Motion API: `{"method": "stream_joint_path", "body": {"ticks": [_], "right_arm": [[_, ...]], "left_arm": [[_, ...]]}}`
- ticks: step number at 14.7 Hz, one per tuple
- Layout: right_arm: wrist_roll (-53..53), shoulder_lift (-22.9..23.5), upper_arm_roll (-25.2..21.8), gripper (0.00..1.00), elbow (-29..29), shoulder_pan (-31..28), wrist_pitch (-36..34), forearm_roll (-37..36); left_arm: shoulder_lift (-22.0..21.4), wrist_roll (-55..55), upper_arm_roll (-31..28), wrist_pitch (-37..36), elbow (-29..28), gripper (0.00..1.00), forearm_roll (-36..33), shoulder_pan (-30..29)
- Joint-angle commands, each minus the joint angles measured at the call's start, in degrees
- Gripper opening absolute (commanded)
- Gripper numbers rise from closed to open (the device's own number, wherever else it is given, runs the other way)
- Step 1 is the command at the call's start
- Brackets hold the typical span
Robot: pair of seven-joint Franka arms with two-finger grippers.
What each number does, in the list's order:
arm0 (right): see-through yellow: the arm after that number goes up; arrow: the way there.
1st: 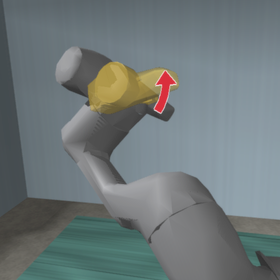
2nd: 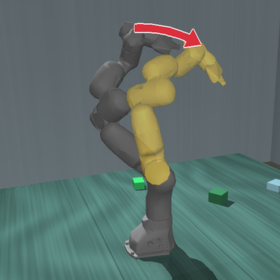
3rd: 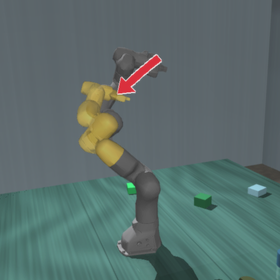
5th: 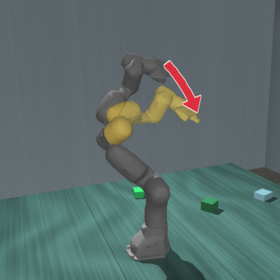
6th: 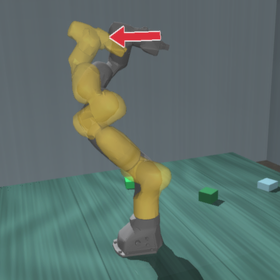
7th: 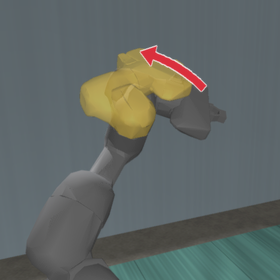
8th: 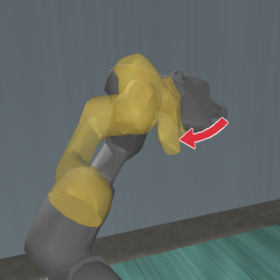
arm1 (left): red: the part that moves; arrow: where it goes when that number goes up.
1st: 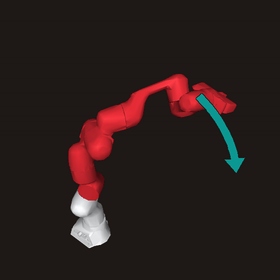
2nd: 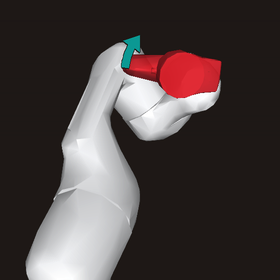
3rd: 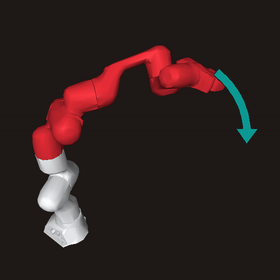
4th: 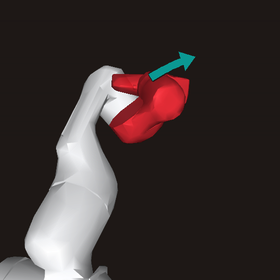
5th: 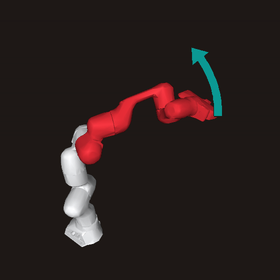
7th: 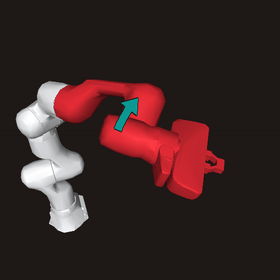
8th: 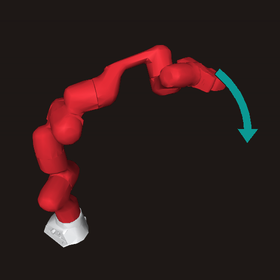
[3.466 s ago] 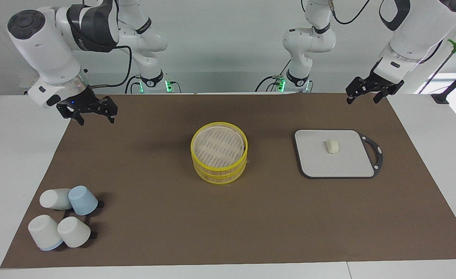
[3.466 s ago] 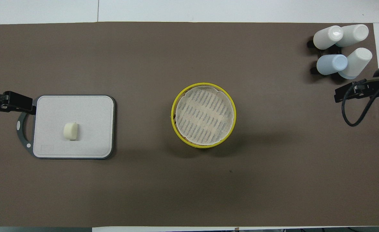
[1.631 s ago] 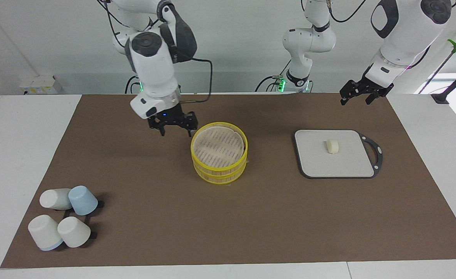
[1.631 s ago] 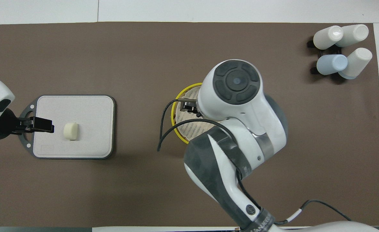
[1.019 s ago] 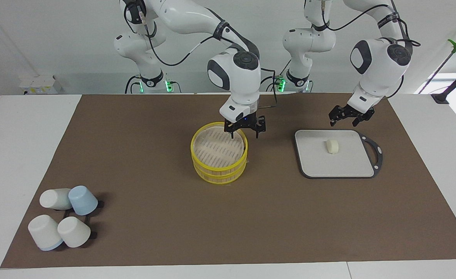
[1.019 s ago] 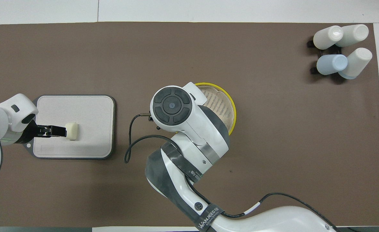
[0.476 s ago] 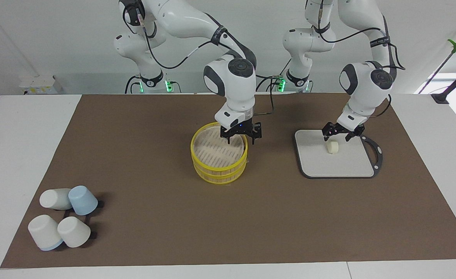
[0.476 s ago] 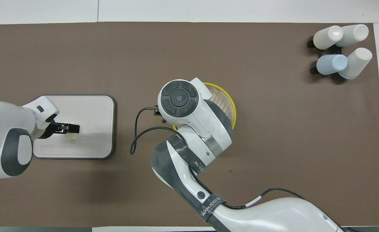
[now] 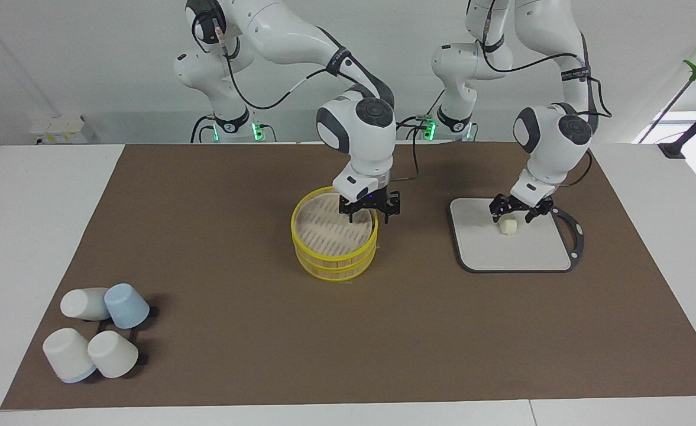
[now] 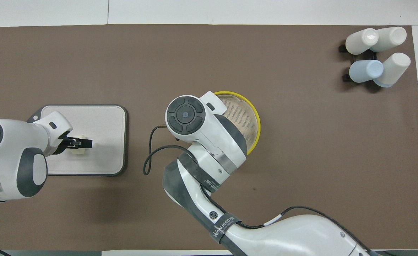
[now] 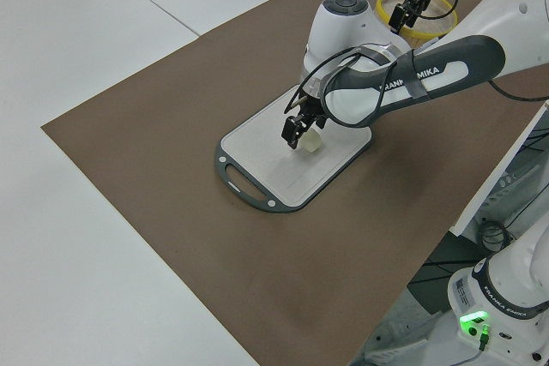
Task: Place bun in steamer
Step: 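Lift the lid off with the right gripper while the left gripper raises the bun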
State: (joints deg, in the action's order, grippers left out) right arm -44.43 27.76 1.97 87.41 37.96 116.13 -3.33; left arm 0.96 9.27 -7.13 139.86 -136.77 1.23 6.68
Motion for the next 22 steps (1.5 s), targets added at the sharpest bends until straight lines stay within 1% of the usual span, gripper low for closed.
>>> {"method": "stream_joint_path", "body": {"ticks": [1,2,3,4,5,7,10,11,12,14,16,17,18,20,22], "right_arm": [[0.39,0.63,0.23,0.0,-2.24,-0.25,-3.71,-1.67],[1.01,0.97,0.32,0.0,-3.89,-0.43,-4.5,-2.38],[1.02,1.06,0.32,0.0,-5.13,-0.43,-5.29,-2.21],[1.1,1.07,0.41,0.0,-5.75,-0.95,-5.91,-2.12],[1.28,1.07,0.41,0.0,-6.89,-1.22,-6.18,-1.94],[3.55,1.07,0.41,0.0,-8.91,-2.62,-7.14,-1.77],[13.81,0.02,0.23,0.0,-9.89,-6.13,-9.16,-2.38],[17.68,-0.6,0.14,0.0,-9.89,-7.79,-9.34,-2.3],[21.28,-1.13,0.23,0.0,-9.89,-10.16,-9.08,-2.29],[24.64,-2.18,0.23,0.0,-9.71,-14.2,-9.34,-2.29],[31.04,-2.45,0.06,0.0,-9.71,-17.73,-9.08,-2.56],[33.95,-2.62,0.05,0.0,-9.71,-18.87,-9.08,-2.73],[34.41,-2.63,0.05,0.0,-9.71,-19.84,-9.43,-3.6],[34.15,-3.41,0.05,0.0,-9.19,-20.38,-10.57,-4.58],[30.92,-3.77,0.05,0.0,-8.92,-20.38,-11.89,-4.58]], "left_arm": [[-0.17,0.93,-0.16,1.64,-0.78,0.76,-0.53,-0.18],[-0.17,0.93,-0.16,1.64,-0.78,0.54,-0.53,-0.18],[-0.17,0.93,-0.16,1.64,-0.78,0.39,-0.53,-0.18],[-0.17,0.93,-0.16,1.64,-0.78,0.28,-0.53,-0.18],[-0.17,0.93,-0.16,1.55,-0.78,0.25,-0.53,-0.18],[-0.17,0.93,-0.16,1.38,-0.69,0.25,-0.53,-0.26],[0.09,0.49,-0.08,0.15,0.36,0.25,-0.53,-0.18],[0.36,0.23,-0.08,-1.68,1.67,0.25,-0.53,0.17],[0.53,0.05,-0.08,-4.57,3.68,0.25,-0.44,0.35],[0.62,-2.39,0.1,-11.07,8.42,0.27,-0.44,0.96],[0.8,-8.79,0.01,-16.52,13.26,0.27,-0.35,4.81],[1.76,-13.01,0.1,-18.64,15.72,0.27,-0.35,6.57],[2.72,-18.01,0.1,-20.84,18.87,0.27,-0.35,9.38],[4.74,-25.05,0.1,-24.79,24.68,0.27,0.08,12.82],[7.2,-31.3,0.1,-27.88,31.09,0.27,2.53,16.33]]}}
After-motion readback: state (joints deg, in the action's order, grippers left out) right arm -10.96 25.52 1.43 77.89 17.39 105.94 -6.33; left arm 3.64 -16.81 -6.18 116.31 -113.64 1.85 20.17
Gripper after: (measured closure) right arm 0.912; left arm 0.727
